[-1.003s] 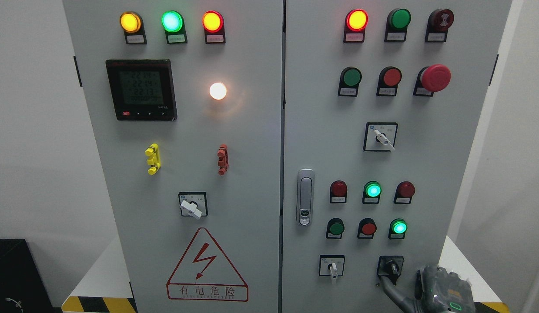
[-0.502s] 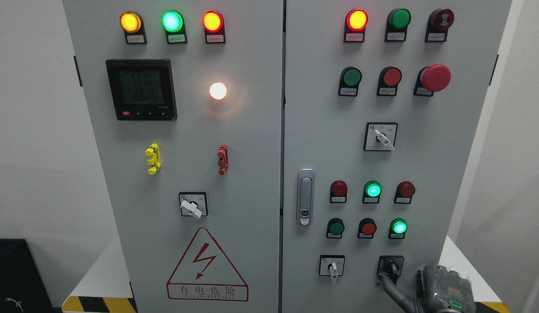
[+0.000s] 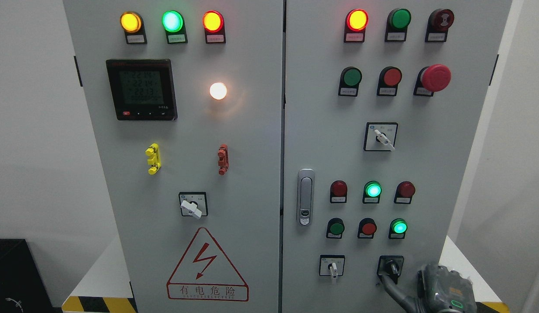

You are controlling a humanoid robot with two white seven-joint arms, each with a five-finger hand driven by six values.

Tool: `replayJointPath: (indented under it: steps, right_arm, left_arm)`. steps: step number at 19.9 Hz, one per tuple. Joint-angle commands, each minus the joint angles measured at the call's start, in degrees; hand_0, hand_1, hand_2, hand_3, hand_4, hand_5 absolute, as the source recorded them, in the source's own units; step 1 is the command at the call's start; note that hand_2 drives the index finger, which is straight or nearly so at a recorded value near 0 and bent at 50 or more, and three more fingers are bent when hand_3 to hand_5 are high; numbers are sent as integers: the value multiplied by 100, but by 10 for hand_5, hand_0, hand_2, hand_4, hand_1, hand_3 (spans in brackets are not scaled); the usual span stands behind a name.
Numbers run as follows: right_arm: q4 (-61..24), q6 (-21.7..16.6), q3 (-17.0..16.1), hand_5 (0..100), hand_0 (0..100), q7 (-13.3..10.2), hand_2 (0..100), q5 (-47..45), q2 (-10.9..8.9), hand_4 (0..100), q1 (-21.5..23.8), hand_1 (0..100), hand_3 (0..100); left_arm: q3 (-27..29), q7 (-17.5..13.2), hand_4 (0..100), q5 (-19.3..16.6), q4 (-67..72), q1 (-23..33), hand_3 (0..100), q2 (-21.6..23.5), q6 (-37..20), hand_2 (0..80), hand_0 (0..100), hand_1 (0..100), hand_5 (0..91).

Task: Flip black knob to close circuit
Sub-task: 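Grip the black knob with the right hand and twist it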

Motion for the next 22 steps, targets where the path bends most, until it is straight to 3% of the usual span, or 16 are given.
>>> replayJointPath:
  steps: [1, 22]
  right_arm:
    - [-5, -2, -32, 789, 0, -2, 793, 0, -18, 818, 4, 75, 991]
    - [-5, -29, -199, 790, 0, 77, 792, -26, -36, 819, -40, 91, 993]
  left_arm:
    - [-114, 2, 0, -123, 132, 0, 0, 0, 2, 0, 0, 0, 0]
    - [-114, 2, 0, -123, 123, 0, 0, 0, 2, 0, 0, 0, 0]
